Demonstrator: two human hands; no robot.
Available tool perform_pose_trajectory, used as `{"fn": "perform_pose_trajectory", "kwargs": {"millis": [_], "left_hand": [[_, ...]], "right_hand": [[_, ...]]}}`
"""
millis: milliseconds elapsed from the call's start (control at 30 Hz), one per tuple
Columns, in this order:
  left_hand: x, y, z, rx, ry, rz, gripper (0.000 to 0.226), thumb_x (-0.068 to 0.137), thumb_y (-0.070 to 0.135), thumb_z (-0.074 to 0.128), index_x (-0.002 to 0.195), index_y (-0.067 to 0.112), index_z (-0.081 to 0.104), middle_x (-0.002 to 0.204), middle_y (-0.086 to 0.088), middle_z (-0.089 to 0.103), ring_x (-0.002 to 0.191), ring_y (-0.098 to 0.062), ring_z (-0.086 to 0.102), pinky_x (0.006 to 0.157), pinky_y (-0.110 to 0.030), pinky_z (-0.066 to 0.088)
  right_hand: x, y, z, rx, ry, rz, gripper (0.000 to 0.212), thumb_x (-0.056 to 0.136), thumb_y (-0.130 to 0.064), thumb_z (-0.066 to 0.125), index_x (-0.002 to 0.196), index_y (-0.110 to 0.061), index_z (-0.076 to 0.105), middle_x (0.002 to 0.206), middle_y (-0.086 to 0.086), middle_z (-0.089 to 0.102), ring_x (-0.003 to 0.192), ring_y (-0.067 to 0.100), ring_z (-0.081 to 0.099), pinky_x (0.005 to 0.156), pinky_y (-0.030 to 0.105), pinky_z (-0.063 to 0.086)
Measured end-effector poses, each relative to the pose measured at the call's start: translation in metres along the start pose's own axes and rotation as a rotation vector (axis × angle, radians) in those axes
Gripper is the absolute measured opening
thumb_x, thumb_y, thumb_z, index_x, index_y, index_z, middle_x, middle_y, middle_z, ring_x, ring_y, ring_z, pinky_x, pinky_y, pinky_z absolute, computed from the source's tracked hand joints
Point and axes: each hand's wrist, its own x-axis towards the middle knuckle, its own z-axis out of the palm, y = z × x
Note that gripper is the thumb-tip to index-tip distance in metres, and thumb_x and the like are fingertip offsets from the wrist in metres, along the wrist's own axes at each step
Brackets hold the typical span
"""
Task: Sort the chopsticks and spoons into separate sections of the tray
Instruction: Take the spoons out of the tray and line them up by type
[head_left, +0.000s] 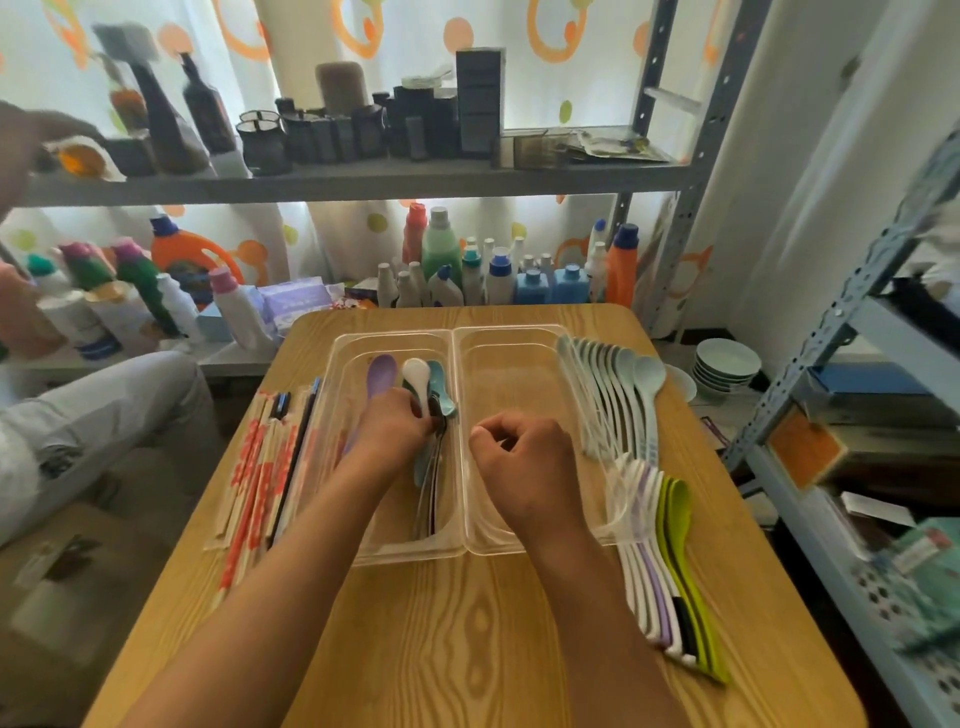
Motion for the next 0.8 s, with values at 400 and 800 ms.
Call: {"fn": "perform_pose_trajectory", "kwargs": {"millis": [400, 800], "left_hand": [[-0.009, 0.006, -0.011, -0.033, 0.059, -0.062, 0.017, 0.08, 0.027, 0.068, 0.074, 0.011, 0.069, 0.069, -0.008, 0.067, 0.069, -0.022, 0.066, 0.068, -0.037, 0.055], [-0.055, 0.034, -0.063, -0.204, 0.14, 0.192, 0.008, 0.091, 0.022, 0.063, 0.088, 0.016, 0.067, 0.077, -0.001, 0.067, 0.07, -0.011, 0.064, 0.061, -0.022, 0.046]], "right_hand": [[-0.009, -0.001, -0.005, -0.006, -0.015, 0.007, 0.014, 0.088, -0.025, 0.063, 0.079, -0.024, 0.074, 0.067, -0.008, 0.069, 0.064, 0.006, 0.066, 0.066, 0.037, 0.059], [-0.011, -0.007, -0.02, 0.117, 0.04, 0.001, 0.011, 0.091, -0.023, 0.065, 0.086, -0.028, 0.074, 0.071, -0.011, 0.07, 0.067, 0.002, 0.066, 0.063, 0.02, 0.055]]}}
